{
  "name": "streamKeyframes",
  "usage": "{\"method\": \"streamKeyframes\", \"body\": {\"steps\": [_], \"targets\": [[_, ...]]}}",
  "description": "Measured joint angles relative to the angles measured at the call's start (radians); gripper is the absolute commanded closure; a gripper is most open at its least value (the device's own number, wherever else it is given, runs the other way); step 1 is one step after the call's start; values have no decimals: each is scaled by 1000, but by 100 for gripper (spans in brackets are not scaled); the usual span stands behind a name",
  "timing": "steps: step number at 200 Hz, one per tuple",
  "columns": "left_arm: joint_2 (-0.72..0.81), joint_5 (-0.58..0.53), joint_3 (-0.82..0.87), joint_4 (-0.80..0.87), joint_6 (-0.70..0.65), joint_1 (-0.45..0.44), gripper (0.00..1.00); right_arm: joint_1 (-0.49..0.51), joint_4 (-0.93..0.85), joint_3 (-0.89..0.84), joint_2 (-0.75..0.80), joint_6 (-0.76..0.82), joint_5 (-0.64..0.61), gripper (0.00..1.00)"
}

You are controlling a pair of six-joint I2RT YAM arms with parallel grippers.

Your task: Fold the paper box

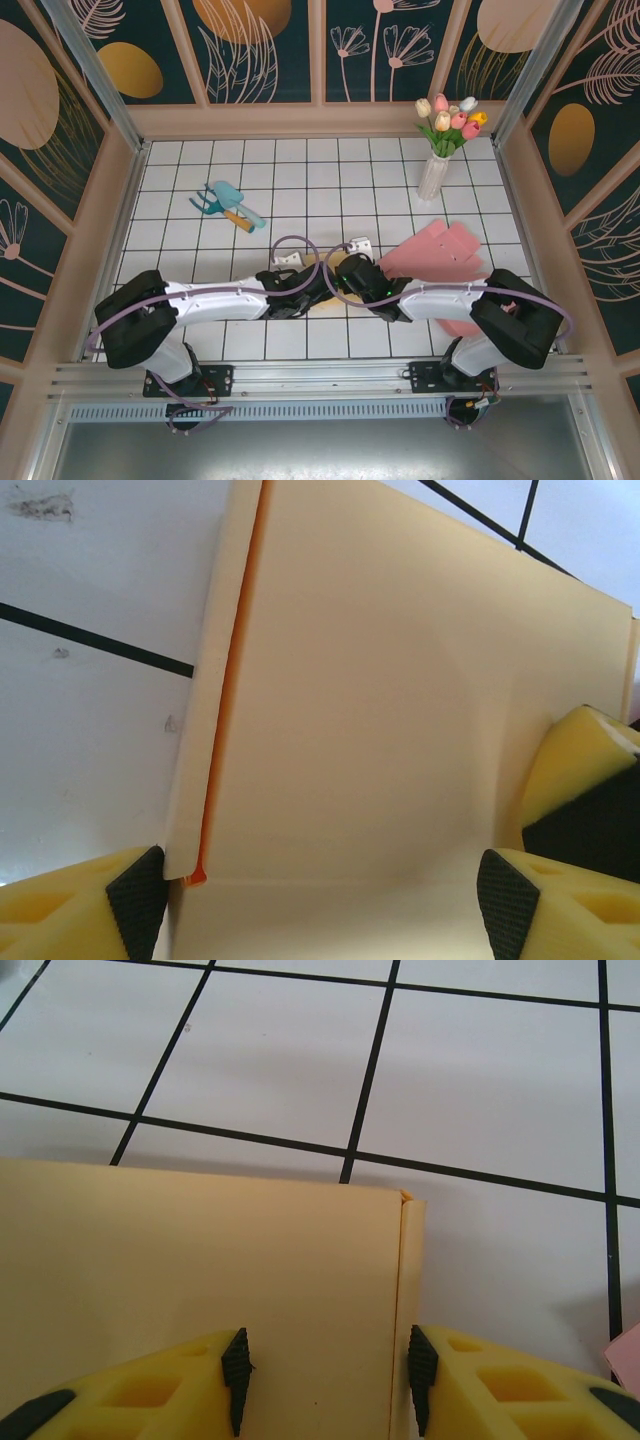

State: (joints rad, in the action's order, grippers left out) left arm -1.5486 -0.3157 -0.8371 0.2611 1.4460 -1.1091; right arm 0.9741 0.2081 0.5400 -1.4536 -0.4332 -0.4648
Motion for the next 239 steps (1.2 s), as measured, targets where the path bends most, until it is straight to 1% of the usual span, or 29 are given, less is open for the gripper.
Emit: {"method": "streamKeyframes", "body": {"steps": [36,79,137,171,212,228,239], "targets": [[37,31,24,-22,20,0,16,0,29,0,-24,-11,-6,51],[74,39,43,-29,45,0,14,0,45,0,-31,-20,-6,51],[80,14,48,-26,52,-4,13,7,35,0,-23,-22,-3,51],[75,-26,48,-14,51,-4,12,12,-27,0,25,-21,27,51],[21,-83,30,12,42,-4,13,16,-63,0,136,-21,67,50],[0,-91,10,20,31,-2,13,16,-75,0,172,-21,72,48],[-13,-97,-8,26,21,1,13,16,-85,0,190,-21,73,45]]}}
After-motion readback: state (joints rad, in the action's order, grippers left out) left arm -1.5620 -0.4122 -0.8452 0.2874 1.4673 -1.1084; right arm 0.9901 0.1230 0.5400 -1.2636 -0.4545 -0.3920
